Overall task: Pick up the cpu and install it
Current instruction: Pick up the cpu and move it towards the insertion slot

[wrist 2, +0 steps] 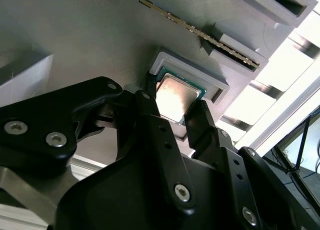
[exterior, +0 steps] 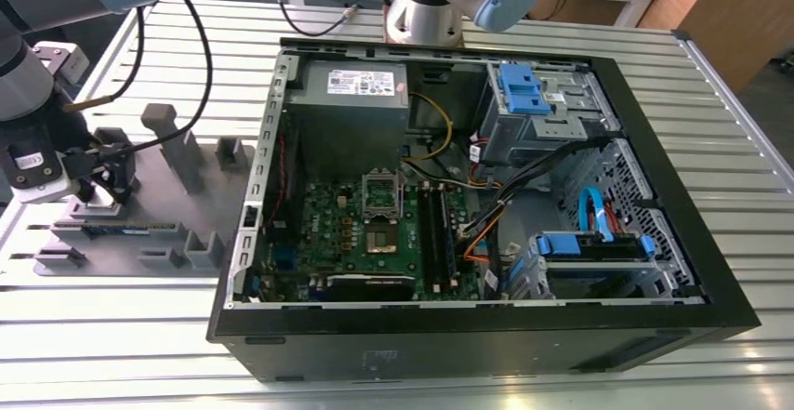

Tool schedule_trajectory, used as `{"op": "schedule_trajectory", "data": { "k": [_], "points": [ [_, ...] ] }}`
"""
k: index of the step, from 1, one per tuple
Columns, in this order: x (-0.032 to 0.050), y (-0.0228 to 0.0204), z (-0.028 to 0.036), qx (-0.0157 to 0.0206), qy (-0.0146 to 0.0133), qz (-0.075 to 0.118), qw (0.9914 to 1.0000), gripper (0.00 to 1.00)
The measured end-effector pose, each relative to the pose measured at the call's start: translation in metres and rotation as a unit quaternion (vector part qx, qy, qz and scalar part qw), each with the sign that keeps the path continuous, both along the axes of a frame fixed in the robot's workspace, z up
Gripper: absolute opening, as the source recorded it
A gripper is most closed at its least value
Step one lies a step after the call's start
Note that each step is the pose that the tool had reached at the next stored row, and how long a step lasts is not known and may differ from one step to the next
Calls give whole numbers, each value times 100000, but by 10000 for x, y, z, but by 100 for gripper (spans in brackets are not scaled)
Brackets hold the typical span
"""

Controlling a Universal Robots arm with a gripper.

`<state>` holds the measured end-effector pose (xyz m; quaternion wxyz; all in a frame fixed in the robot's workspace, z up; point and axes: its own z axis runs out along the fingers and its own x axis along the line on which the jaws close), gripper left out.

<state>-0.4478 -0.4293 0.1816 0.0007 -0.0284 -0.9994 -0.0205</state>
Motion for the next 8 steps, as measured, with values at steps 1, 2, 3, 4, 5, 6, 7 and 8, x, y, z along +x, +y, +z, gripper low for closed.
{"op": "schedule_trajectory", "data": {
  "k": [1, 2, 3, 4, 5, 6, 7, 8],
  "points": [
    [0, 0, 0, -1, -3, 0, 100000, 47],
    [0, 0, 0, -1, -3, 2, 100000, 47],
    [0, 0, 0, -2, -2, -1, 100000, 47],
    [0, 0, -1, -3, -2, 1, 100000, 47],
    [0, 0, 1, 31, -6, 0, 100000, 47],
    [0, 1, 5, 76, -16, 0, 100000, 47],
    [0, 1, 12, 93, -12, 2, 100000, 47],
    [0, 0, 20, 113, -4, 10, 100000, 47]
  ]
}}
